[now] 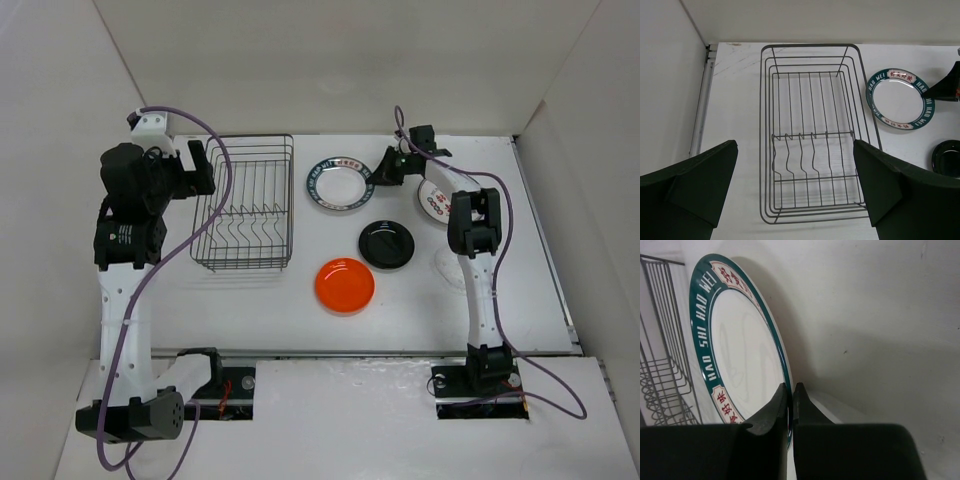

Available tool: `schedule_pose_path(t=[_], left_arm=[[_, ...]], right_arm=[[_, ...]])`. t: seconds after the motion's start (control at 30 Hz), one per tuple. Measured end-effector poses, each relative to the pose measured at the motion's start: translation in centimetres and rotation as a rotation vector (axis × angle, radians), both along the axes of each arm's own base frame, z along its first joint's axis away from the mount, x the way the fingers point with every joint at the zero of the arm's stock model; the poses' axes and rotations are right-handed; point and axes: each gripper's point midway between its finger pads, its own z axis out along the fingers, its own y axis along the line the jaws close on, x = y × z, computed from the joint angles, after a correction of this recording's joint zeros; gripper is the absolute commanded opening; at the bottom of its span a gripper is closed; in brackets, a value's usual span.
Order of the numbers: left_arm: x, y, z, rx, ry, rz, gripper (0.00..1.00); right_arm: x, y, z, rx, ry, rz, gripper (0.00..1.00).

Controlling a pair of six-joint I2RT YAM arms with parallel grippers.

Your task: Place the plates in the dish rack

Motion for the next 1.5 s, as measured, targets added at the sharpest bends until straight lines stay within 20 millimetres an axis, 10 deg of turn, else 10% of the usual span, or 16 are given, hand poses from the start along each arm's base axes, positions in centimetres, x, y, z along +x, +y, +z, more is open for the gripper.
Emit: schedule_pose_path(t=[0.4, 0.53, 0.7, 0.9, 1.17, 1.23, 1.37, 1.5], left_arm=[[2.5, -1.4, -2.8, -0.03, 0.099, -0.086, 1.0], [4.4, -3.2, -2.7, -0.054, 0.13, -0.183, 1.0], [6.5, -7.5, -0.3, -0.111, 0.095, -0.408, 1.0], [7.1, -13.0, 1.0, -0.19, 0.043, -0.646, 1.0], [8.1, -19.1, -2.6, -0.245, 0.133, -0.803, 0.98], [8.2, -19.8, -3.4, -0.255, 0.156, -0.814, 0.86], [8.1, -20.5, -3.4, -0.269, 0.163, -0.826, 0.17], [7.0, -20.9, -2.4, -0.319, 0.167, -0.874, 0.0]], right_arm=[[-0.1, -2.9, 2.1, 0.039, 0.067, -0.164, 0.0], [0.7, -6.1, 6.5, -0.021, -0.015, -0.27, 0.0], [-1.5, -8.3, 16.9, -0.067, -0.238, -0.315, 0.0], [-8.4, -2.8, 29.6, 0.014, -0.617, -0.124, 0.0], [-15.7, 6.5, 32.0, 0.138, -0.731, 0.188, 0.0], [-16.2, 7.0, 31.8, 0.146, -0.728, 0.208, 0.0], [-16.1, 7.1, 32.1, 0.152, -0.743, 0.21, 0.0], [-15.4, 6.8, 31.8, 0.134, -0.771, 0.213, 0.19]])
